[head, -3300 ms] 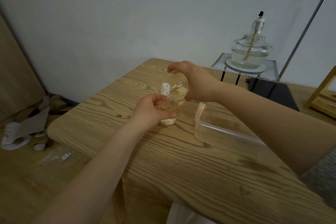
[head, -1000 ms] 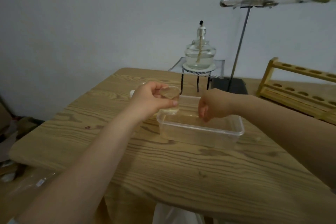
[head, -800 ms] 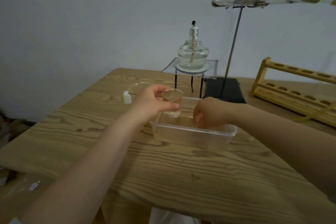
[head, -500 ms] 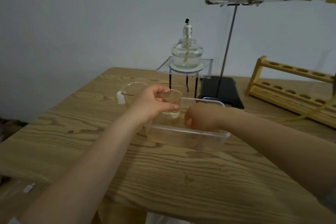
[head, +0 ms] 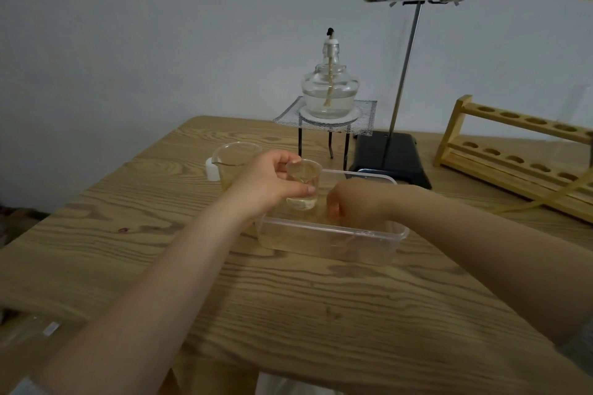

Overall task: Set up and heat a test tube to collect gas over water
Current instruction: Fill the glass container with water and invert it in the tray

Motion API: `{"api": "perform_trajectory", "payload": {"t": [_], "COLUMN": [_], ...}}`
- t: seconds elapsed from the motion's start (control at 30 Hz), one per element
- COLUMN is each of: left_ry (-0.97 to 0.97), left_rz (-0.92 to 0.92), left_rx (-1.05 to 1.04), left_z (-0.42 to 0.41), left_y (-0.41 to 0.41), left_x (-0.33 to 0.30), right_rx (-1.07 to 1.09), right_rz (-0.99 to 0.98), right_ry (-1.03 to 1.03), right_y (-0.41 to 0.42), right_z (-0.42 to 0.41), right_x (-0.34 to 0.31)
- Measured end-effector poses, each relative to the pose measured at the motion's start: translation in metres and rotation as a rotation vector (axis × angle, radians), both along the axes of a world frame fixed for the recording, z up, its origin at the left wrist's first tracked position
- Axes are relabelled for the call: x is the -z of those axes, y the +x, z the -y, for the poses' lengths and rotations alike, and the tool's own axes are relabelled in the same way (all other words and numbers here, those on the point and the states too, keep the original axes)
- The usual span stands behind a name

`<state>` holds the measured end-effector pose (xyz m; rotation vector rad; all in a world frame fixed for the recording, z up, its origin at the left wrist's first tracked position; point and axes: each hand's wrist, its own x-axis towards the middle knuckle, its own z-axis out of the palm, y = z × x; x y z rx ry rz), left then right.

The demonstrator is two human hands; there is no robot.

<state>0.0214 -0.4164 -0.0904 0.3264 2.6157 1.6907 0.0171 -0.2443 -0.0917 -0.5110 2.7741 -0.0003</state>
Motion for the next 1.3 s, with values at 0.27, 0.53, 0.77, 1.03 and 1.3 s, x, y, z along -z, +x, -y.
{"api": "perform_trajectory", "payload": {"t": [0.27,0.53,0.77,1.03,1.3], "left_ry": [-0.006,-0.068,-0.124,-0.136,-0.132], "left_rz": [-0.006,-0.034,-0.047,-0.049,-0.037], "left_rx": [0.000,-0.012,-0.012,0.005,0.024], "left_z": [0.000,-0.002,-0.008,-0.011,-0.013], "left_y": [-0.003,-0.008,-0.013,-0.011,-0.011], "left_x": [0.002,0.005,0.012,0.011,0.011], "right_rx": [0.234,0.429,0.537,0.555,0.553], "right_rz": [0.188,0.144,0.309,0.366,0.352], "right_ry": [-0.541,-0.868,-1.208,-1.245,-1.220], "right_y": [-0.004,-0.001,-0.004,-0.005,-0.007], "right_z": [-0.018,-0.036,-0.035,-0.026,-0.027], "right_x": [-0.016,-0.029,-0.032,-0.028,-0.029]}}
